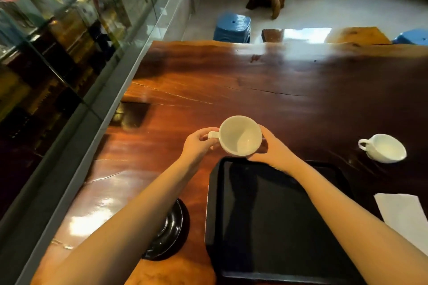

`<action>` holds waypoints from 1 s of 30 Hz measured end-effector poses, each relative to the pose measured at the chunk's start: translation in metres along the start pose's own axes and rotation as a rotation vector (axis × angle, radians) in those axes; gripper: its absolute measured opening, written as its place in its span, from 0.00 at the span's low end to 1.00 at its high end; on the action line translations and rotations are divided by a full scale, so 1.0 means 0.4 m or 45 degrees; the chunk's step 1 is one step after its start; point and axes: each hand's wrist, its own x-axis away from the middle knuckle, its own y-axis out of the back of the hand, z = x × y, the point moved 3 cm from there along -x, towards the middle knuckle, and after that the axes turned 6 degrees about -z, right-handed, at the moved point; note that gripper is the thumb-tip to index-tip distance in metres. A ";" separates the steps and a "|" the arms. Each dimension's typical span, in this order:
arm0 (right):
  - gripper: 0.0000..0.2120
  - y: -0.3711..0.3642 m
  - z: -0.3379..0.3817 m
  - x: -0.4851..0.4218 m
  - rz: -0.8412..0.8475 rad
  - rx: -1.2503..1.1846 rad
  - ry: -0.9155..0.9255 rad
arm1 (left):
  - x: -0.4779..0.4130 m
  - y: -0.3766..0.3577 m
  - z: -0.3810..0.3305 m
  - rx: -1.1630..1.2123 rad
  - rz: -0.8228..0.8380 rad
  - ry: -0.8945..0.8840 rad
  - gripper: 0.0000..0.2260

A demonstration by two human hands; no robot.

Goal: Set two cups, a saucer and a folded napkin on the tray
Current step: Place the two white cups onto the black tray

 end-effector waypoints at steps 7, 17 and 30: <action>0.42 0.105 -0.086 0.173 -0.097 -0.085 -0.131 | 0.087 -0.173 0.059 -0.137 0.102 0.034 0.10; 0.42 0.296 -0.272 0.283 -0.144 -0.154 -0.359 | 0.123 -0.453 0.177 -0.133 0.178 0.200 0.10; 0.41 0.367 -0.477 0.275 -0.064 -0.247 -0.428 | 0.128 -0.603 0.321 -0.156 0.022 0.354 0.10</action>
